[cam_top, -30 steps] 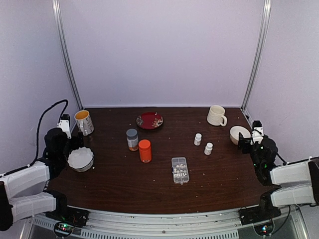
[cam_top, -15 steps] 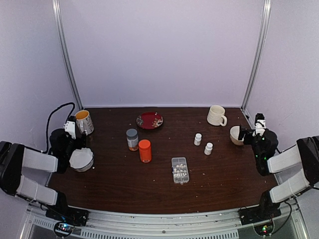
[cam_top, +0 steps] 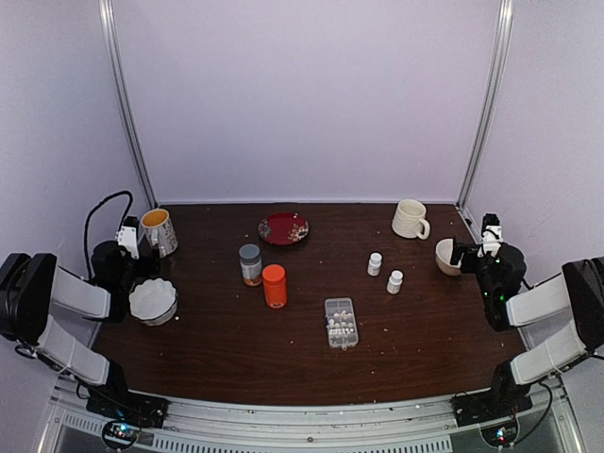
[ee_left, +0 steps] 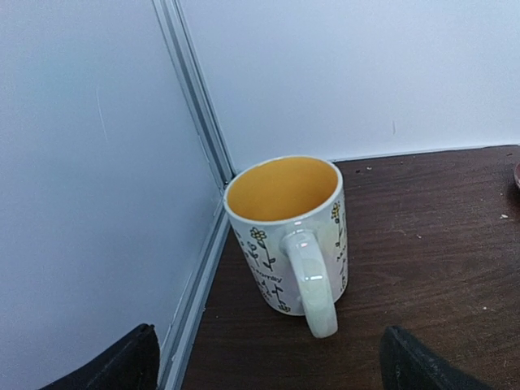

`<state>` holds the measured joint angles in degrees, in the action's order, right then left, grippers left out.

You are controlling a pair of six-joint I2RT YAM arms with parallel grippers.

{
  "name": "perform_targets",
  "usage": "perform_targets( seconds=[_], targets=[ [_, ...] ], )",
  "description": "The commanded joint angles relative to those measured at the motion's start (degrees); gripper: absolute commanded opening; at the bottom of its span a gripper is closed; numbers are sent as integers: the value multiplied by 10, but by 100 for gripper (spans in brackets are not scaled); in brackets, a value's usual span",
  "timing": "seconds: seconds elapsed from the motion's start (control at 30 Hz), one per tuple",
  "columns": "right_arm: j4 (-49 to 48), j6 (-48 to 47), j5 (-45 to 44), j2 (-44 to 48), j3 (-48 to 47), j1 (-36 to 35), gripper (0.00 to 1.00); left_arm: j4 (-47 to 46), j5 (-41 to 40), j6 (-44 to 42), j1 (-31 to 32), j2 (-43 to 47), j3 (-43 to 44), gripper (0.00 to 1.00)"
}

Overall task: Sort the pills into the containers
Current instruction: Reset both arms

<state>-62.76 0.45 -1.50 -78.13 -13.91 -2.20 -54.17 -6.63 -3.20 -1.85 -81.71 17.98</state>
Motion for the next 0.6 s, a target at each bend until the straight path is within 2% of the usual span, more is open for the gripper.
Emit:
perform_targets(
  seconds=[0.0, 0.57],
  targets=[
    [0, 6, 5, 0, -11, 3, 100, -34, 7, 11, -3, -1, 12, 97],
    [1, 5, 4, 0, -12, 2, 100, -30, 9, 11, -4, -3, 14, 97]
  ],
)
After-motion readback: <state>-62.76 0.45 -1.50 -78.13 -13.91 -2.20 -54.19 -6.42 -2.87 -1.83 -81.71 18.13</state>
